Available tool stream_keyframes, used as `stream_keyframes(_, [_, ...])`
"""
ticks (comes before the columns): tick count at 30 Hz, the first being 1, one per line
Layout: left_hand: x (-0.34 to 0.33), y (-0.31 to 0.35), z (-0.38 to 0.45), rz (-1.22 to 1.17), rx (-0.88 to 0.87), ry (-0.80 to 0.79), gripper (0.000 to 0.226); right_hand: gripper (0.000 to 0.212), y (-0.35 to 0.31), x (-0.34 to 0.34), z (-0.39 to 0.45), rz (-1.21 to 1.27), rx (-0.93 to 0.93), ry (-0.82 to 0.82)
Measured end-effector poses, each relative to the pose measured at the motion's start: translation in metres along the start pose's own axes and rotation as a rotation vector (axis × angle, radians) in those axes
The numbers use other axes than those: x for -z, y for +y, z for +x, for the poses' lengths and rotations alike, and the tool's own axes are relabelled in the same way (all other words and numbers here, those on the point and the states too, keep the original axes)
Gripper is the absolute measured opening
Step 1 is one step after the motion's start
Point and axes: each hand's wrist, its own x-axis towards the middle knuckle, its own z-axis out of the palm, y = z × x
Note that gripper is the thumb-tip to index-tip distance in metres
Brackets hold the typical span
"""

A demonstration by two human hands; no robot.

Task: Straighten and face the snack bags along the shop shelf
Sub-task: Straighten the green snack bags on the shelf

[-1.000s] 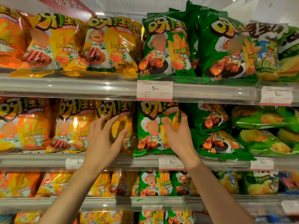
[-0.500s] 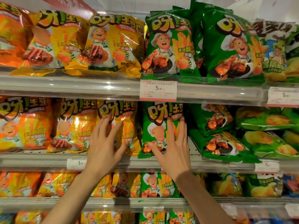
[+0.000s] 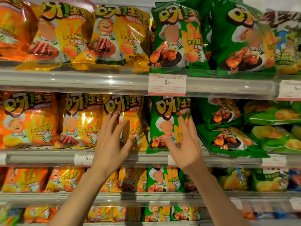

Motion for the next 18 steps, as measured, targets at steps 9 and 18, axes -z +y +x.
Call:
stream_keyframes(9, [0.001, 0.030, -0.031, -0.274, 0.053, -0.025, 0.036, 0.040, 0.018, 0.037, -0.053, 0.200, -0.243, -0.027])
stream_keyframes(18, [-0.041, 0.078, -0.070, -0.625, 0.398, -0.117, 0.029, 0.013, 0.070, 0.087, -0.094, 0.241, -0.312, 0.042])
